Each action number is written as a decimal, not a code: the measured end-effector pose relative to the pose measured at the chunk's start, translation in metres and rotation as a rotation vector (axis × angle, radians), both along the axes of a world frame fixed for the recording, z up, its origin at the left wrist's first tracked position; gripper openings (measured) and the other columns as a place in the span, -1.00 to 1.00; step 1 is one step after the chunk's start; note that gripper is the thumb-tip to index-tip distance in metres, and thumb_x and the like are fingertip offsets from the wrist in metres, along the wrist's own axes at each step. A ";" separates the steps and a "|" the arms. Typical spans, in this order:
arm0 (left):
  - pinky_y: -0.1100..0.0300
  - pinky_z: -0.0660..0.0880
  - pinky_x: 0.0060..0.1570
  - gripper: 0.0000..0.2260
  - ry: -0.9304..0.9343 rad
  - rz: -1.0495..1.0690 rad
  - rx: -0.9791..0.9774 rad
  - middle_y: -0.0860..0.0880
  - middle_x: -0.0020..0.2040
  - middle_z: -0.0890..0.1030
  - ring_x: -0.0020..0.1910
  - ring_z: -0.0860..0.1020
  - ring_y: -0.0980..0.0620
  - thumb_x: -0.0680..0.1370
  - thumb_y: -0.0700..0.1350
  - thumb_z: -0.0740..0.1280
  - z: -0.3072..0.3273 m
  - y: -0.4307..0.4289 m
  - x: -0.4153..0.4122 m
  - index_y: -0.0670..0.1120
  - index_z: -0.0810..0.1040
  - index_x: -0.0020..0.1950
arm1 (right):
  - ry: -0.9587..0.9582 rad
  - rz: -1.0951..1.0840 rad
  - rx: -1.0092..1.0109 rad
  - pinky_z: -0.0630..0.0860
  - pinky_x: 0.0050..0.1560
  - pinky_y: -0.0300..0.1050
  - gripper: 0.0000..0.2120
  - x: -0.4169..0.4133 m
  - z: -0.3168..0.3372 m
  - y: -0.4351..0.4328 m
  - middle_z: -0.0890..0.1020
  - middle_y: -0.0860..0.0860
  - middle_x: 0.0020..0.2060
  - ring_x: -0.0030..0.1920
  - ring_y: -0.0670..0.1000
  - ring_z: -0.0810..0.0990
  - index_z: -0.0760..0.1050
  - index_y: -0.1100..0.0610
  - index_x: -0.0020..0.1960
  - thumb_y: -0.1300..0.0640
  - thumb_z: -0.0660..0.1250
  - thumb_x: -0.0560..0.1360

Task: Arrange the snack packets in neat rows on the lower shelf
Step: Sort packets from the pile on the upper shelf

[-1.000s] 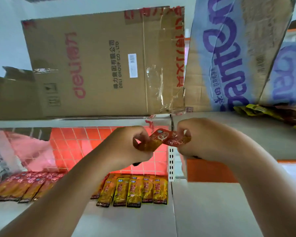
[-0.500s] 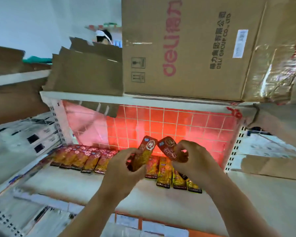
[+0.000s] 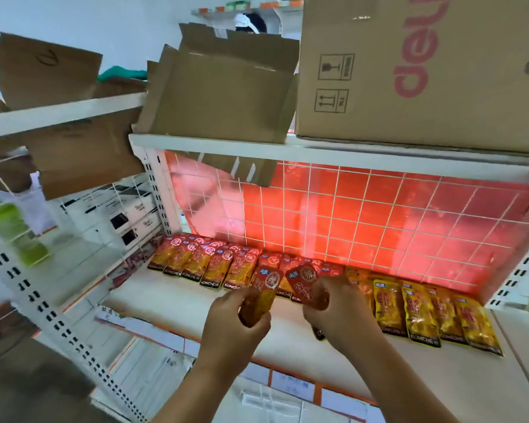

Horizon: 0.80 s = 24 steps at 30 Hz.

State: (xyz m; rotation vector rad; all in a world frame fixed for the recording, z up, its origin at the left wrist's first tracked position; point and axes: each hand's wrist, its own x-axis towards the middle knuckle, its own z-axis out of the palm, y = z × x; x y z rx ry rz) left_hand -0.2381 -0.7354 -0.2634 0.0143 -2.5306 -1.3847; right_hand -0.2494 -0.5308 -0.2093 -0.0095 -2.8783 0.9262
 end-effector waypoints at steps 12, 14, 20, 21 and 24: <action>0.16 0.49 0.14 -0.61 -0.021 0.080 -0.392 0.15 0.13 0.58 0.11 0.47 0.09 0.44 0.16 0.44 -0.044 0.004 -0.072 0.10 0.56 0.23 | -0.143 0.005 0.048 0.31 -0.37 -0.30 -0.70 -0.063 -0.063 -0.004 0.44 -0.09 -0.17 -0.23 -0.11 0.47 0.39 -0.04 -0.17 -0.13 0.49 0.40; 0.13 0.53 0.10 -0.61 0.007 0.094 -0.482 0.13 0.12 0.62 0.08 0.52 0.06 0.41 0.14 0.43 -0.051 0.007 -0.086 0.07 0.60 0.21 | -0.145 0.027 0.056 0.34 -0.34 -0.28 -0.68 -0.069 -0.075 -0.004 0.44 -0.08 -0.18 -0.23 -0.09 0.47 0.37 -0.03 -0.18 -0.15 0.48 0.39; 0.03 0.55 -0.02 -0.66 0.086 0.026 -0.619 0.19 0.00 0.63 -0.06 0.54 0.07 0.41 0.21 0.36 -0.061 0.009 -0.119 0.11 0.63 0.11 | -0.124 0.054 0.019 0.28 -0.30 -0.33 -0.69 -0.081 -0.090 -0.011 0.43 -0.12 -0.18 -0.27 -0.15 0.42 0.36 -0.06 -0.15 -0.17 0.46 0.40; 0.02 0.55 -0.03 -0.65 0.131 0.003 -0.637 0.16 0.03 0.65 -0.04 0.56 0.05 0.40 0.20 0.39 -0.064 0.009 -0.124 0.09 0.64 0.12 | -0.130 0.038 0.016 0.29 -0.31 -0.33 -0.69 -0.084 -0.091 -0.014 0.45 -0.13 -0.18 -0.27 -0.16 0.42 0.38 -0.07 -0.13 -0.19 0.45 0.39; 0.02 0.55 -0.04 -0.61 0.249 -0.049 -0.664 0.07 0.03 0.69 -0.01 0.61 -0.03 0.36 0.15 0.44 -0.073 0.006 -0.140 0.01 0.66 0.11 | -0.160 -0.018 -0.005 0.32 -0.31 -0.33 -0.69 -0.095 -0.091 -0.022 0.49 -0.13 -0.15 -0.25 -0.17 0.47 0.43 -0.09 -0.08 -0.25 0.39 0.35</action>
